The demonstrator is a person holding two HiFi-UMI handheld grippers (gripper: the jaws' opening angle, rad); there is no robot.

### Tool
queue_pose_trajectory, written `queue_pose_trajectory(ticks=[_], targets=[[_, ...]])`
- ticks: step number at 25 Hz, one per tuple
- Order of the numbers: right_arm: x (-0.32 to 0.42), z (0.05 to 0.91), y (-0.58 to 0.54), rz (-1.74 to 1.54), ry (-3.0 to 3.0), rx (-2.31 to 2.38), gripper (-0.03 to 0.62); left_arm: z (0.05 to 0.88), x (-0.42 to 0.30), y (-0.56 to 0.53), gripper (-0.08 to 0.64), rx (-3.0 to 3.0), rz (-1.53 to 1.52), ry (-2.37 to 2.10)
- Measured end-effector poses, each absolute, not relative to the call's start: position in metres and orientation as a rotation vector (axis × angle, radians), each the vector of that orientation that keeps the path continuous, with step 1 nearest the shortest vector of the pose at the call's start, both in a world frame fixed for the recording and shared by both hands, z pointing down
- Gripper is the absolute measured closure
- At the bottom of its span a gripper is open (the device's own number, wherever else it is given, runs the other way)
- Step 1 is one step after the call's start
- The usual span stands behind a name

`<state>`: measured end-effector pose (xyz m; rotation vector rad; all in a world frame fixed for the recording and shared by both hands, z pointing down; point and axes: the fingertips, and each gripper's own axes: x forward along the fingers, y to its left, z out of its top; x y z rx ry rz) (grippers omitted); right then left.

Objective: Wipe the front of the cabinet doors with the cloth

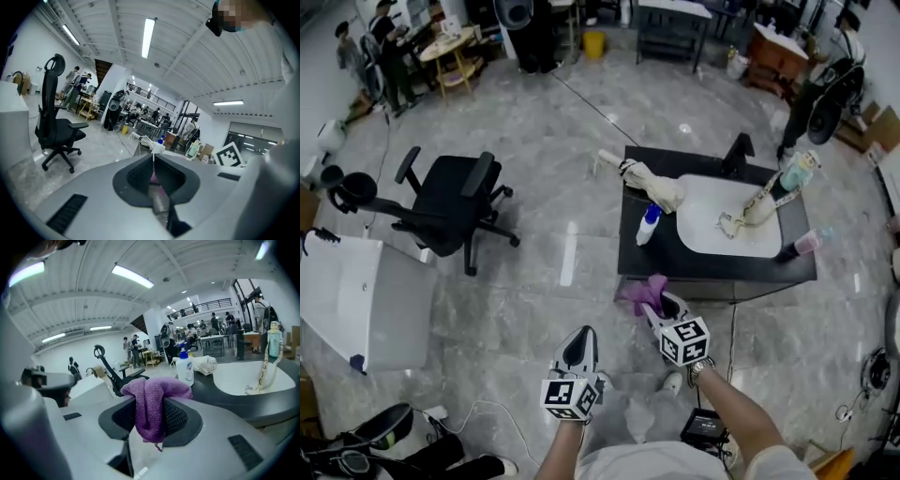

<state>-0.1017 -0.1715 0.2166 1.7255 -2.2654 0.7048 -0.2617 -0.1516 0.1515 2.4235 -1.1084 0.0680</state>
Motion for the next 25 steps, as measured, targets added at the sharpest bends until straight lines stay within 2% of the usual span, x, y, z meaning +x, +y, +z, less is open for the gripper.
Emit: queue_pose_trajectory(ticks=[4, 13, 19, 25], targets=[[-0.08, 0.128, -0.125, 0.714, -2.343, 1.866, 0.454, 0.115, -0.249, -0.145, 0.543, 2.49, 0.078, -1.011], [-0.052, -0.019, -0.023, 0.398, -2.311, 2.191, 0.454, 0.024, -0.197, -0.12, 0.543, 2.729, 0.064, -0.748], [-0.042, -0.06, 0.047, 0.287, -2.222, 2.33, 0.454, -0.024, -0.159, -0.07, 0.543, 2.866, 0.02, -0.537], [-0.048, -0.063, 0.113, 0.22, -2.288, 2.294, 0.454, -0.018, -0.157, 0.009, 0.543, 2.826, 0.058, -0.545]])
